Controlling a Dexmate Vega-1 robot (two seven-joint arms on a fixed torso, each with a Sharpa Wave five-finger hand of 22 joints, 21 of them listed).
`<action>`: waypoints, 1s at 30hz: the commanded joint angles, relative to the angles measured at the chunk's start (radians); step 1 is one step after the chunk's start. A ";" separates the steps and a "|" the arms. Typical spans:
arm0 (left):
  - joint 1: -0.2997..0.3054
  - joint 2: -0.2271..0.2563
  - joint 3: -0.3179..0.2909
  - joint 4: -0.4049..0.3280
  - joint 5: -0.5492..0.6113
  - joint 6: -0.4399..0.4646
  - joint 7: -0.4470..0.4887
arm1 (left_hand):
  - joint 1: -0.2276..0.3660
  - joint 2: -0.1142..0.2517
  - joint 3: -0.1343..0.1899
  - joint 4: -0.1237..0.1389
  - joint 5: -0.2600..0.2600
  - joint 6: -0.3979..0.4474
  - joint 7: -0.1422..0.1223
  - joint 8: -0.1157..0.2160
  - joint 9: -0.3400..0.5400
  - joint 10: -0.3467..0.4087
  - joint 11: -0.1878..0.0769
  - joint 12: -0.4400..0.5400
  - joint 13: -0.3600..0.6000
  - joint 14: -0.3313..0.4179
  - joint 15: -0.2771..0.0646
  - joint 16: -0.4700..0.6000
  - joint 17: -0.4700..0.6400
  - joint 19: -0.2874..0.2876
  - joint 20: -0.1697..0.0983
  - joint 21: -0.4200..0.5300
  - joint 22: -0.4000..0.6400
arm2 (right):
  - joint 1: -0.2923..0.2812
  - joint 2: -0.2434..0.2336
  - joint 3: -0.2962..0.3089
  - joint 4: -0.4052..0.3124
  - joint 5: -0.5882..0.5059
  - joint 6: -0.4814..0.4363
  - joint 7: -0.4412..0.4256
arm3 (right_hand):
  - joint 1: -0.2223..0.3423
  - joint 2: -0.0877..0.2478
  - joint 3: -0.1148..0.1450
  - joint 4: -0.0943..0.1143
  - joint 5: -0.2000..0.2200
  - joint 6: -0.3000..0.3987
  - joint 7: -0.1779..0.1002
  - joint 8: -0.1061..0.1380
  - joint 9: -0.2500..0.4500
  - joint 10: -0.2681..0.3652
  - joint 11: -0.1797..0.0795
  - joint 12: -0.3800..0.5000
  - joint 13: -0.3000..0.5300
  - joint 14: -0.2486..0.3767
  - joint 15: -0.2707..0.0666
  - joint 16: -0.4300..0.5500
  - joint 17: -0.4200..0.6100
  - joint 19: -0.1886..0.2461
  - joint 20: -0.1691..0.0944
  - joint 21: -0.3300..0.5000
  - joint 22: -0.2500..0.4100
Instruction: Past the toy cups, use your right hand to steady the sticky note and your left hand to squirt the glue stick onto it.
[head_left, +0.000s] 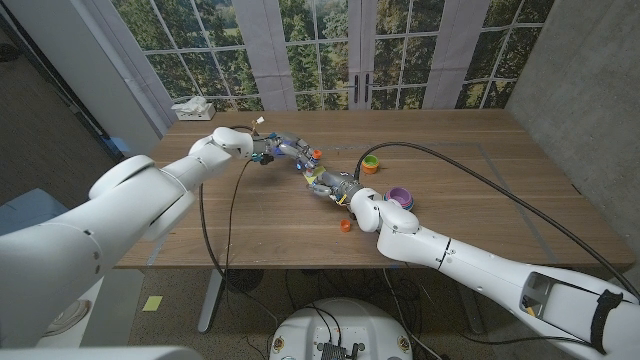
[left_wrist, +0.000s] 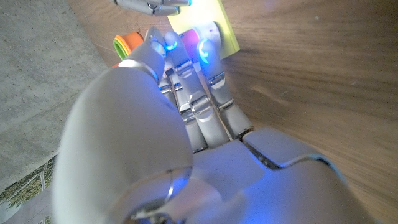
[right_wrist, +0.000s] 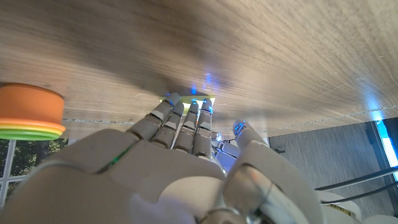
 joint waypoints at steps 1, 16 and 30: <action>-0.031 -0.044 0.034 0.065 0.019 -0.012 0.027 | 0.031 0.036 0.008 -0.003 0.005 0.097 -0.070 0.008 0.004 0.147 -0.148 0.001 -0.005 -0.004 -0.042 -0.004 0.004 0.006 -0.111 -0.002 0.003 | -0.001 -0.009 0.002 -0.006 0.015 0.006 -0.002 | -0.008 0.002 0.002 0.008 -0.003 0.011 0.004 0.000 0.001 0.010 0.001 0.003 -0.001 0.012 -0.111 -0.003 -0.001 0.016 -0.042 0.000 0.006; -0.022 -0.067 0.044 0.072 0.009 -0.028 0.077 | 0.032 0.037 0.007 -0.003 0.003 0.098 -0.070 0.009 0.004 0.150 -0.147 -0.001 -0.007 -0.005 -0.042 -0.007 0.005 0.007 -0.111 -0.007 0.002 | -0.012 -0.026 0.005 -0.028 0.025 0.010 0.004 | -0.017 0.002 0.003 0.014 -0.004 0.011 0.007 -0.002 0.001 0.012 0.002 0.002 -0.001 0.014 -0.109 -0.006 -0.004 0.020 -0.048 -0.002 0.006; -0.001 -0.078 0.031 0.074 -0.017 -0.062 0.108 | 0.031 0.038 0.007 -0.003 0.001 0.098 -0.072 0.009 0.004 0.148 -0.149 -0.004 -0.008 -0.005 -0.042 -0.009 0.005 0.005 -0.110 -0.012 0.002 | -0.012 -0.034 -0.001 -0.042 0.024 -0.004 0.024 | -0.022 0.000 0.003 0.014 -0.005 0.013 0.010 -0.003 0.000 0.013 0.002 0.002 -0.001 0.017 -0.107 -0.009 -0.007 0.023 -0.051 -0.004 0.006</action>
